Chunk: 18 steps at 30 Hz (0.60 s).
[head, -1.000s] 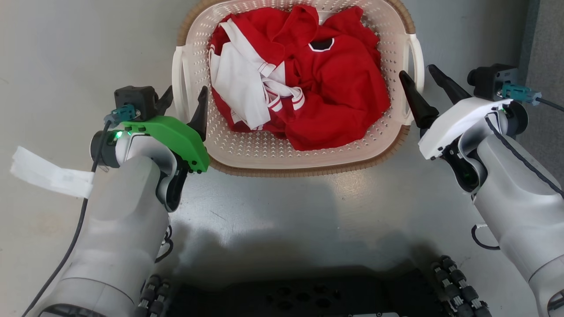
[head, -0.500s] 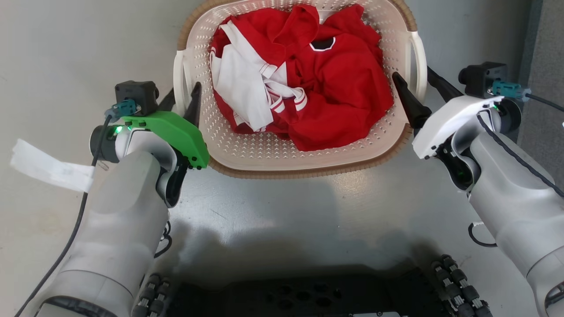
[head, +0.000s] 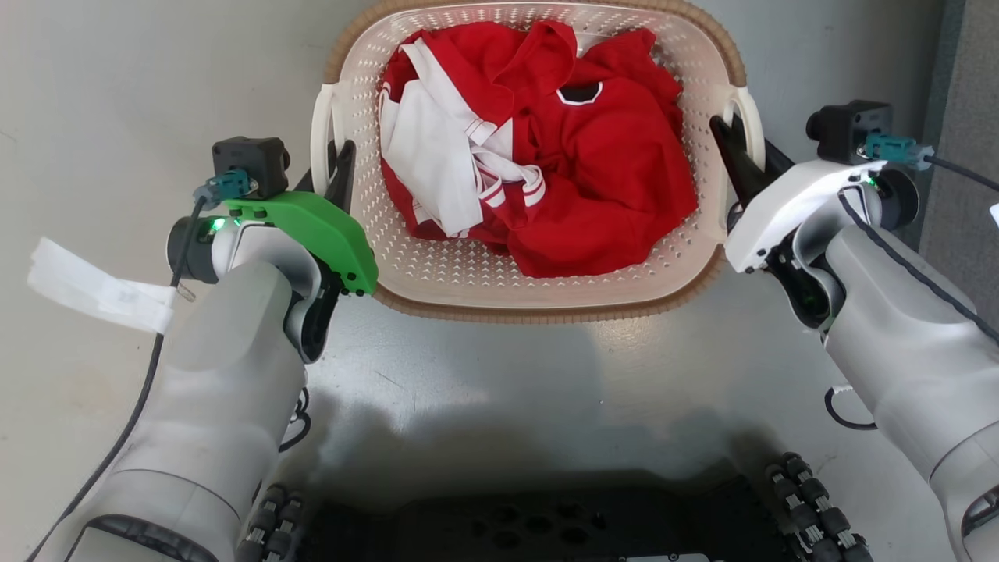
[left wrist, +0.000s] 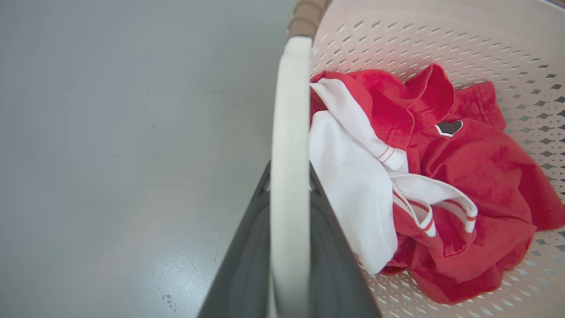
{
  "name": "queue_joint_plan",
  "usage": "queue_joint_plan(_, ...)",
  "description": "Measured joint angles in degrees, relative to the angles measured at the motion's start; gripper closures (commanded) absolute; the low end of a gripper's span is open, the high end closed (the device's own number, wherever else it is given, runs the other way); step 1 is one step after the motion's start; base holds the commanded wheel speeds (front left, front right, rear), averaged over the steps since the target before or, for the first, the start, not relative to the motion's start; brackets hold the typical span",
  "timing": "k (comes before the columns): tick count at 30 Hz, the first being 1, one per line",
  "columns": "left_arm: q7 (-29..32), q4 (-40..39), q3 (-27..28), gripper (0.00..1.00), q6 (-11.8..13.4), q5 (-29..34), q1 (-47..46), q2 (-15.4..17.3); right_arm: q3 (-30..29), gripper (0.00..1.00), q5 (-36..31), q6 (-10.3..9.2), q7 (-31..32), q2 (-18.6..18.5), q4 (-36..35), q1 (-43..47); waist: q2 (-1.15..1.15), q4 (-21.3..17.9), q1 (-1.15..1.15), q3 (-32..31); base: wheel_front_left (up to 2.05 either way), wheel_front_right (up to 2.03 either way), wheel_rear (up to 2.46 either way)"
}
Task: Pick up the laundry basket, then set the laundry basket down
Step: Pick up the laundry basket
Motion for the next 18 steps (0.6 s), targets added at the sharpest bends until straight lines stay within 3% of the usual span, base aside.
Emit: queue_joint_plan(18,-0.2,3.3,-2.4,1.00,-0.3,-1.3,1.2,-0.2,4.7,1.00,4.2,-0.44,-0.5,0.9,2.4,0.1,0.00,-0.5,0.00,-6.7,0.00,0.00,0.00)
